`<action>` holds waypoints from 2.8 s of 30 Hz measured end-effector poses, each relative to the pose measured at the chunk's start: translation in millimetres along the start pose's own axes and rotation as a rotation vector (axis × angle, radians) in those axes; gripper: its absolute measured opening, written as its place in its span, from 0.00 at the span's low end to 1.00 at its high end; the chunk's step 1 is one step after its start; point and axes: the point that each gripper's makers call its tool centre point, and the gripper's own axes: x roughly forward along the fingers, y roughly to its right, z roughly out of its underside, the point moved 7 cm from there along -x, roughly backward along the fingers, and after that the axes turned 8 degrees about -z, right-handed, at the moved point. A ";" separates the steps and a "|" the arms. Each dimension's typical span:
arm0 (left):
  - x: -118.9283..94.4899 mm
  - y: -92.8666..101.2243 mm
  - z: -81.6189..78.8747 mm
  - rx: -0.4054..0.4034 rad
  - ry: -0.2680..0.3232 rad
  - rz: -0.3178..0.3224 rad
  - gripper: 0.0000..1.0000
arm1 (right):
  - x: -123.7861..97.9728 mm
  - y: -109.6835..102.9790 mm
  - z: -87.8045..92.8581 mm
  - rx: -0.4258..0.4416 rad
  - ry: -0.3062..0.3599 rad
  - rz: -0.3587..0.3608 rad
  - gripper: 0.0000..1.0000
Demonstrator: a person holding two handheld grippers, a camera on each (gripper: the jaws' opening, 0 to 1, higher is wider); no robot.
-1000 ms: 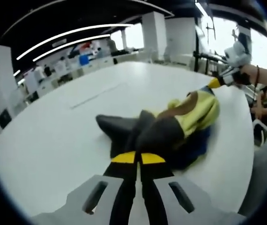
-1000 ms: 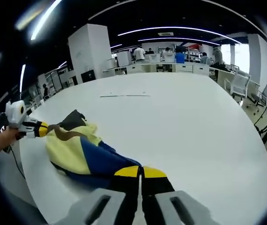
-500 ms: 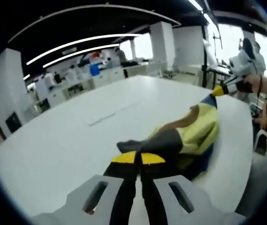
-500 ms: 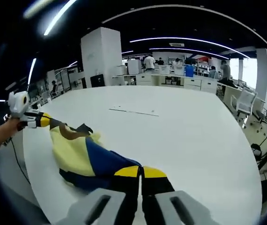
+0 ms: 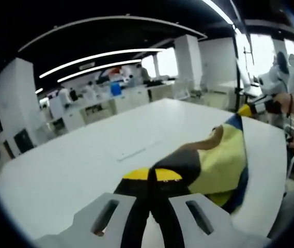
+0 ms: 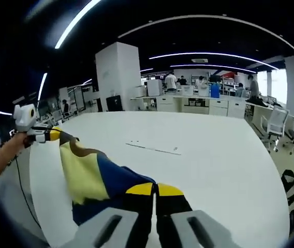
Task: Fold the garment on the visible template until the final outline fits inside the template.
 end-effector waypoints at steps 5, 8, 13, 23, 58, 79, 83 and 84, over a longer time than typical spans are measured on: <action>15.3 -8.7 -5.9 0.021 -0.009 -0.027 0.00 | 13.6 6.6 -12.8 0.027 0.036 0.006 0.00; 25.7 -13.0 -5.7 0.001 -0.018 -0.039 0.00 | 22.5 11.7 -17.8 0.048 0.056 0.005 0.00; 43.6 -19.3 0.4 -0.165 -0.040 -0.078 0.00 | 40.6 22.1 -22.0 0.109 0.090 0.020 0.00; 90.8 -26.8 16.9 -0.178 -0.075 -0.139 0.00 | 80.0 47.5 -26.2 0.163 0.126 0.071 0.00; 172.6 -15.6 124.4 -0.196 -0.427 -0.060 0.00 | 163.2 88.0 72.4 0.337 -0.183 0.146 0.00; 178.1 -23.1 118.8 -0.135 -0.408 -0.080 0.22 | 170.0 87.6 68.2 0.266 -0.172 0.143 0.19; 172.3 -25.9 112.7 -0.137 -0.376 -0.070 0.27 | 164.9 82.2 57.8 0.252 -0.150 0.124 0.36; 171.1 -26.2 108.8 -0.146 -0.348 -0.065 0.29 | 163.6 80.4 55.5 0.250 -0.146 0.116 0.41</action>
